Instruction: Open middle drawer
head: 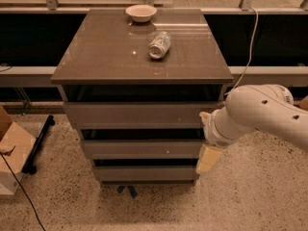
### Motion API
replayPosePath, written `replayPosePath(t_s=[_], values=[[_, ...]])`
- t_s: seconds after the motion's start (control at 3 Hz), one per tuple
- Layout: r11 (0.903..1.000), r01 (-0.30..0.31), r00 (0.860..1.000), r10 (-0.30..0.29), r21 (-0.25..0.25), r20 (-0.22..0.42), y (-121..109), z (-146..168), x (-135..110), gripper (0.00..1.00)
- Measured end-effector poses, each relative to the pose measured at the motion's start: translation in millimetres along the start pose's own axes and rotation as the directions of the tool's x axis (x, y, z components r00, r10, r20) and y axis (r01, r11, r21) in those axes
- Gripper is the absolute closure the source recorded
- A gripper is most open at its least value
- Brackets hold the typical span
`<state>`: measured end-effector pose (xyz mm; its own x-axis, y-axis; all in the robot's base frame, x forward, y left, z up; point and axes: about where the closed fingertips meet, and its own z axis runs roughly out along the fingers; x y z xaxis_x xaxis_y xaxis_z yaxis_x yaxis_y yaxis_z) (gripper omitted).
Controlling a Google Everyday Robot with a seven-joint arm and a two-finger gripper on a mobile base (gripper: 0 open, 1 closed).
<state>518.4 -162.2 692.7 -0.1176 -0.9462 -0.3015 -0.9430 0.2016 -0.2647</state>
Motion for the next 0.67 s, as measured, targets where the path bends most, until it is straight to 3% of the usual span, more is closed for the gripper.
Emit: replayPosePath(t_s=[0.67], values=[[0.9986,-0.049,0.997,0.048,0.021,0.062,0.6,59.4,-11.9,0.00]])
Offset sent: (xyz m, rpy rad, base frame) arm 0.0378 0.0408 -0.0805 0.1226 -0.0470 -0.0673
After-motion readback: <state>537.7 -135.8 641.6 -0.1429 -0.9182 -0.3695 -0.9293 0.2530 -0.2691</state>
